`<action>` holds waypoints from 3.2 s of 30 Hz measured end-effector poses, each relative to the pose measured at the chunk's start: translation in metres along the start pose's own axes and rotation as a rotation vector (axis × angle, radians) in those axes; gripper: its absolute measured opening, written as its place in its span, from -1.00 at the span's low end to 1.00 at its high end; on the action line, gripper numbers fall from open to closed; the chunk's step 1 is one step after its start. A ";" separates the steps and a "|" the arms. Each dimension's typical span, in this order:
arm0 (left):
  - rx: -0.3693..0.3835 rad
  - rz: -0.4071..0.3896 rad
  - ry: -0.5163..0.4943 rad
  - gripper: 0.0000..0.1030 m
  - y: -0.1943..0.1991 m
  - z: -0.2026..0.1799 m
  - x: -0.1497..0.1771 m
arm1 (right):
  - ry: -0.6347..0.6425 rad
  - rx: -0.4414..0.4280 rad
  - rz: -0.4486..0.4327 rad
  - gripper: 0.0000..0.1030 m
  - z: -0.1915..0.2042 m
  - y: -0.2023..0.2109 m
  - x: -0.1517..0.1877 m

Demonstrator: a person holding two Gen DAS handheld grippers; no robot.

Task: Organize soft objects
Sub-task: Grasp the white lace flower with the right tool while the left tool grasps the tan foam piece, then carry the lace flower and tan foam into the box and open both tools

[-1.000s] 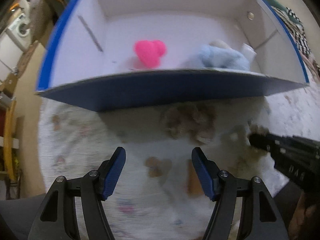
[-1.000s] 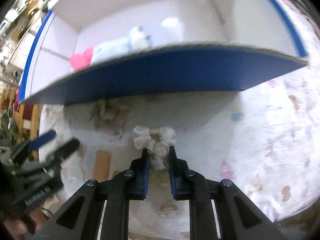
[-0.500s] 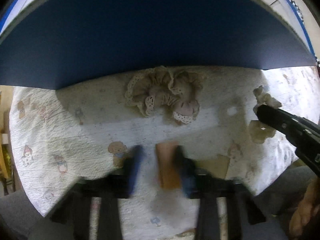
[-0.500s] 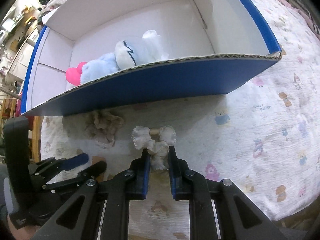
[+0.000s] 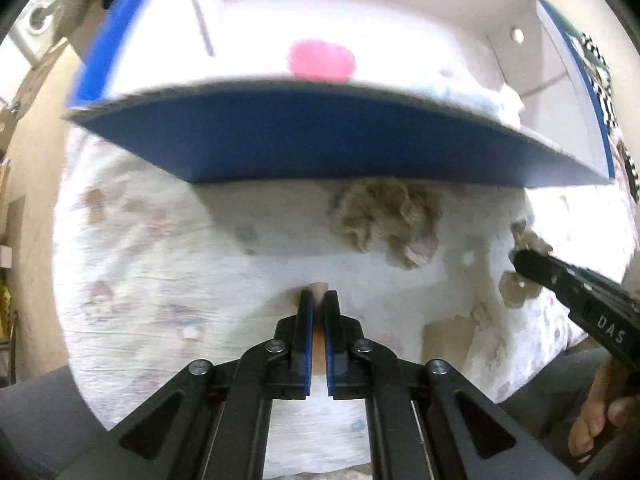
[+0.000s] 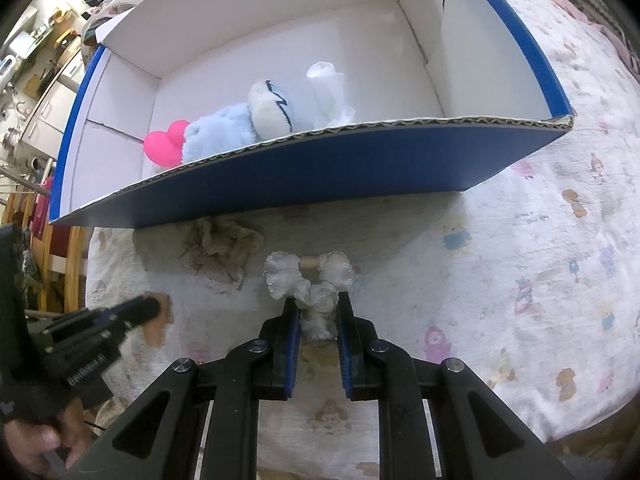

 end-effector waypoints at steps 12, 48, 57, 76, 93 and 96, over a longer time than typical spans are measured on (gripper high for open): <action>-0.082 -0.103 0.090 -0.91 0.024 0.053 -0.012 | 0.072 0.005 -0.085 -0.64 0.016 0.026 -0.002; -0.053 -0.528 0.122 -0.91 0.174 -0.003 -0.074 | 0.150 -0.054 -0.487 -0.64 0.029 0.156 -0.075; -0.081 -0.540 0.068 -0.90 0.156 -0.029 -0.105 | 0.160 -0.010 -0.489 -0.64 0.017 0.138 -0.105; -0.064 -0.431 0.023 -0.90 0.075 -0.041 -0.115 | 0.111 0.002 -0.358 -0.64 -0.001 0.070 -0.112; -0.064 -0.337 0.020 -0.89 0.042 -0.047 -0.116 | 0.098 0.016 -0.258 -0.64 -0.005 0.045 -0.112; -0.075 -0.332 0.025 -0.77 0.038 -0.046 -0.115 | 0.093 0.023 -0.251 -0.64 -0.007 0.044 -0.112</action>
Point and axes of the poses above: each gripper's, at about its wrist camera, not at the fingertips, and y roughly against the way its jaws point, z to its left, x to its underside, the point moved 3 cm from there along -y, roughly the way its jaws point, and after that the axes turned 13 degrees about y, right-handed, at the moved point
